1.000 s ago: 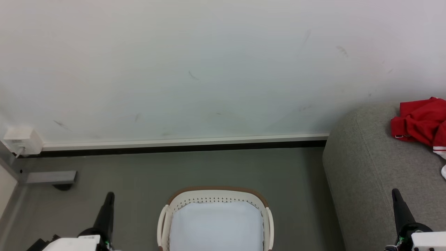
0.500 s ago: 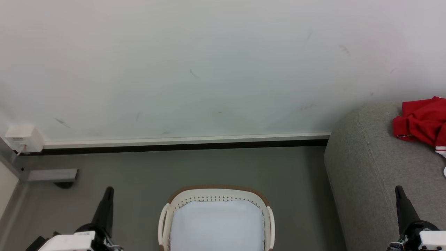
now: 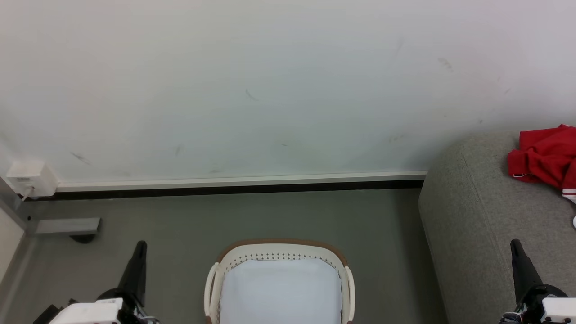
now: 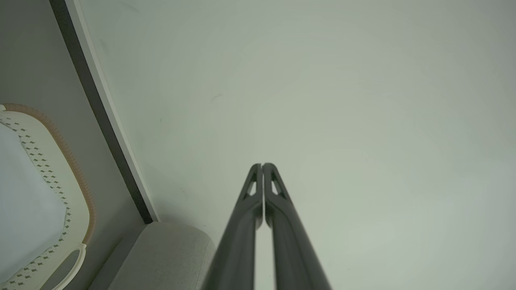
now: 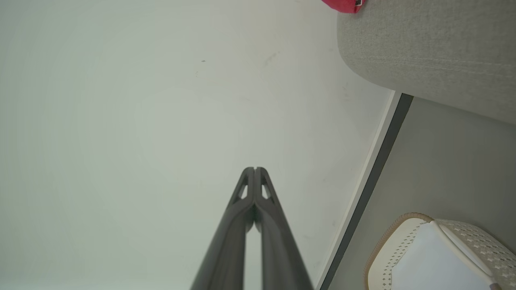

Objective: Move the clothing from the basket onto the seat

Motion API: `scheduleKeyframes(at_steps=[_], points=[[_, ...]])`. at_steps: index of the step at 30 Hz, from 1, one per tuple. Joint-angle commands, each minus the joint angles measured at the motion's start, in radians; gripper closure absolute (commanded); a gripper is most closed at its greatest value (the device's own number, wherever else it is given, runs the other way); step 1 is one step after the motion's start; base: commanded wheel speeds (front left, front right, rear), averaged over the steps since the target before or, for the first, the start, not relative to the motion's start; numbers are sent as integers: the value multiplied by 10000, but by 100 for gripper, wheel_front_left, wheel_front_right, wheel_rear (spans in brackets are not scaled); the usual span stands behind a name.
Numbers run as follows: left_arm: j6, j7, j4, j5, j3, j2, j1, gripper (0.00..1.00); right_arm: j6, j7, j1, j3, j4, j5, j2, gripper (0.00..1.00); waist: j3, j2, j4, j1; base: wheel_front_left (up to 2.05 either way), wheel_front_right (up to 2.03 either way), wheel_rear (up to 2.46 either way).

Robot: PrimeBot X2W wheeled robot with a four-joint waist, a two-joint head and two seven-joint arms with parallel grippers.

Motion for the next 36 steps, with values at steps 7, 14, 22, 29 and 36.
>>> scheduleKeyframes(at_steps=[7, 14, 22, 29, 36], points=[[-37, 49, -33, -138, 21, 58, -87, 100, -21, 27, -121, -38, -29, 14, -76, 100, 0, -1, 0, 0, 0, 0, 0], [-37, 48, -34, -138, 20, 58, -87, 100, -21, 27, -121, -38, -30, 14, -76, 100, 0, -1, 0, 0, 0, 0, 0], [-35, 47, -34, -139, 20, 58, -87, 100, -21, 27, -121, -38, -30, 15, -75, 100, 0, -1, 0, 0, 0, 0, 0], [-36, 47, -34, -139, 19, 58, -86, 100, -21, 26, -121, -37, -30, 15, -75, 100, 0, -1, 0, 0, 0, 0, 0], [-36, 47, -35, -140, 19, 58, -86, 100, -21, 26, -121, -37, -30, 15, -75, 100, 0, -1, 0, 0, 0, 0, 0]])
